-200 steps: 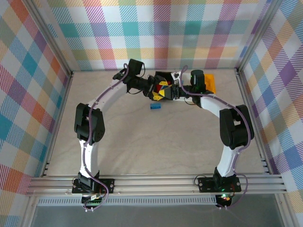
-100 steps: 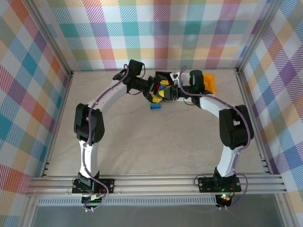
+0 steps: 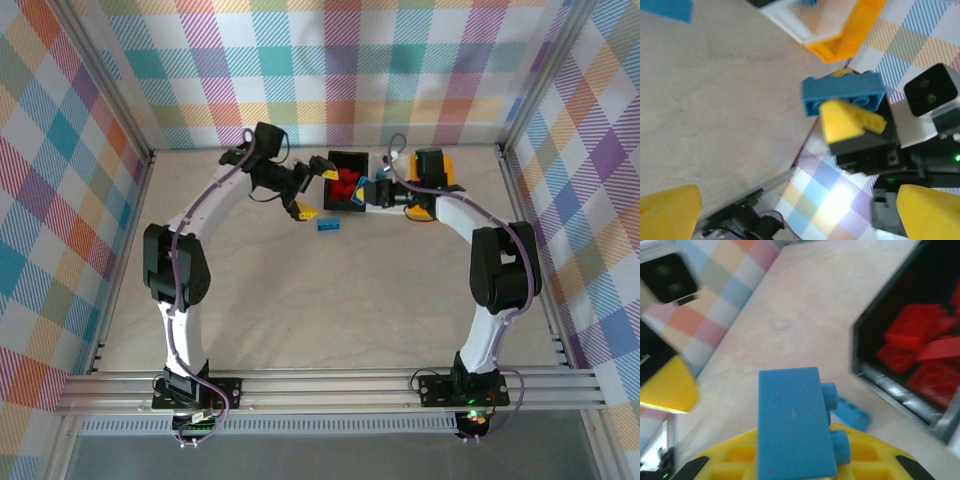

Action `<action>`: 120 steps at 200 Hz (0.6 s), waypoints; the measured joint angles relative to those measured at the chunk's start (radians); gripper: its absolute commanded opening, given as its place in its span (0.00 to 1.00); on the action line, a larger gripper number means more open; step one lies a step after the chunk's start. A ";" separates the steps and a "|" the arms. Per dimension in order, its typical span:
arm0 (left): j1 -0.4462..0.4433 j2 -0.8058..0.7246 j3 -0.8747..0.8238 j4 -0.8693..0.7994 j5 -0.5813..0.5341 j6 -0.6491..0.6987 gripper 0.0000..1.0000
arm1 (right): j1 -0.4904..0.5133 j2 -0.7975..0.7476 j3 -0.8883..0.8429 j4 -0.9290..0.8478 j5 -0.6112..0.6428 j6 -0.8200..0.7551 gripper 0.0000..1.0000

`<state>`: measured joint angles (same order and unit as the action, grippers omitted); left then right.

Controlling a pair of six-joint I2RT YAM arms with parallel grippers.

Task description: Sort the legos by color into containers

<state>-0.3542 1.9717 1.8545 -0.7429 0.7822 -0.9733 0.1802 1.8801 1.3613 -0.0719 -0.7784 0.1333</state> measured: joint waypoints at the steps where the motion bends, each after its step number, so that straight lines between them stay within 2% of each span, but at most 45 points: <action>1: 0.002 -0.003 0.000 -0.004 -0.003 0.004 1.00 | -0.003 0.002 0.008 -0.007 0.006 -0.002 0.16; 45: 0.029 -0.042 -0.011 -0.127 -0.094 0.151 1.00 | -0.053 0.109 0.251 -0.160 0.199 -0.051 0.18; 79: 0.035 -0.043 -0.061 -0.172 -0.127 0.200 1.00 | -0.066 0.241 0.415 -0.245 0.321 -0.071 0.20; 120: 0.050 -0.055 -0.085 -0.201 -0.150 0.231 1.00 | -0.068 0.323 0.505 -0.319 0.407 -0.104 0.47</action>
<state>-0.3042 1.9167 1.7691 -0.9443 0.6323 -0.7425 0.1123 2.2028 1.8664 -0.3904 -0.3717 0.0296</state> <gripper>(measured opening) 0.999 0.386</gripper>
